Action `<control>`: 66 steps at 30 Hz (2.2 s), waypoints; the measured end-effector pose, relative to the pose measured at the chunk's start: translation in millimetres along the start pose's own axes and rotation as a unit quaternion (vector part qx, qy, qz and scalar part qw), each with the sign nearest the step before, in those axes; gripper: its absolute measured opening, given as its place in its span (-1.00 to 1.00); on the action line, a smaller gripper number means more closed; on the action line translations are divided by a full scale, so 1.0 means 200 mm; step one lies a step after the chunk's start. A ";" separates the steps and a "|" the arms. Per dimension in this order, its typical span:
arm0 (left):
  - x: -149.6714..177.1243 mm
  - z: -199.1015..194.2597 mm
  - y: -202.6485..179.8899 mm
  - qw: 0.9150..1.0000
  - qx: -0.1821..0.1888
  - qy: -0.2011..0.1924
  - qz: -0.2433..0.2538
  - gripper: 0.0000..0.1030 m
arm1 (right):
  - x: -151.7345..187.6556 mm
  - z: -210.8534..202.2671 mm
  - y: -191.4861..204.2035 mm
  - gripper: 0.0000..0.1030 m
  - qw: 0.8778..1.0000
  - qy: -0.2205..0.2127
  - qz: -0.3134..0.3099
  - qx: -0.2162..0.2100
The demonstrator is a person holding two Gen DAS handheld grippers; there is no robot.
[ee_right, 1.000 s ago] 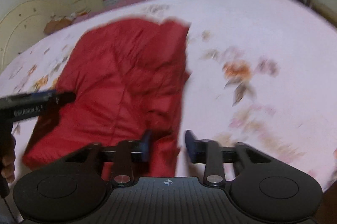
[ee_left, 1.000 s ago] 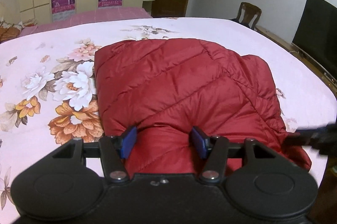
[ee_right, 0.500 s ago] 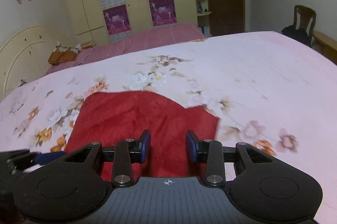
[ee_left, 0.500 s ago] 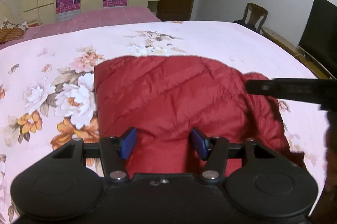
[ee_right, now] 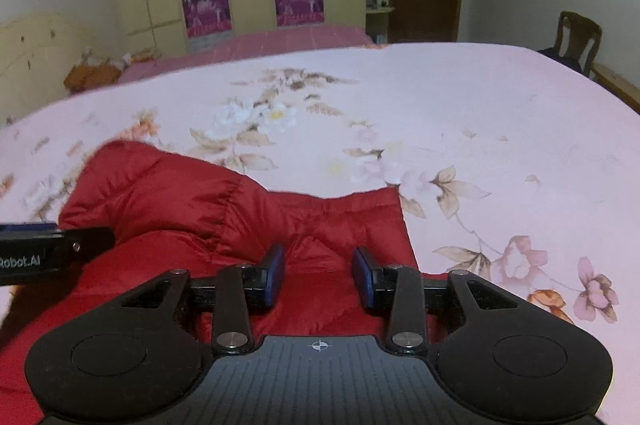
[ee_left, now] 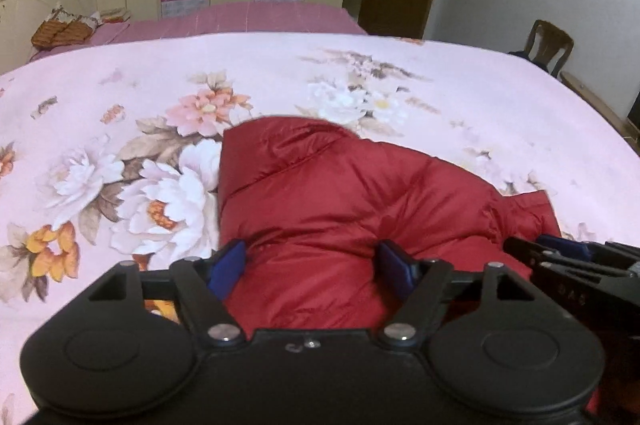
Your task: Fold large clothes
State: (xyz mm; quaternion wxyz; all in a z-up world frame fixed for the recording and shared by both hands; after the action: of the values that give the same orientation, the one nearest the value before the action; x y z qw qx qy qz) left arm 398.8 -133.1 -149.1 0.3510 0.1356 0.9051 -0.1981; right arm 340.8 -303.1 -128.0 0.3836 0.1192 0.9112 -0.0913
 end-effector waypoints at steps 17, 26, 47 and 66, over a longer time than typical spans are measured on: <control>0.08 -0.26 -0.06 1.000 0.018 -0.001 0.005 0.45 | -0.03 -0.29 -0.13 0.32 0.998 -0.023 0.024 -0.047; 0.27 -0.48 -0.17 0.998 0.052 0.016 0.008 0.47 | 0.18 -0.58 -0.18 0.32 0.998 -0.013 0.021 -0.054; 0.34 -0.42 -0.15 0.996 0.071 0.053 -0.014 0.72 | 0.29 -0.61 -0.41 0.34 0.990 0.050 0.096 -0.093; 0.28 -0.30 -0.12 0.995 0.075 0.046 -0.056 0.63 | 0.19 -0.11 -0.37 0.01 0.938 0.154 0.186 -0.249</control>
State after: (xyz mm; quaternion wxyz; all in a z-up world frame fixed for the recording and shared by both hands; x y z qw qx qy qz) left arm 315.6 -121.1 -141.3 0.2862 0.1199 0.9091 -0.2777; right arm 278.9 -362.2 -135.8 0.2660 0.1995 0.9144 0.2308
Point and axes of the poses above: each gripper's, at about its wrist camera, not at the fingertips, and z roughly the way its jaws point, y to its left, x to its underside, the point moved 3 cm from there along z, roughly the way its jaws point, and after that the axes turned 13 degrees about x, right-handed, at the moved point
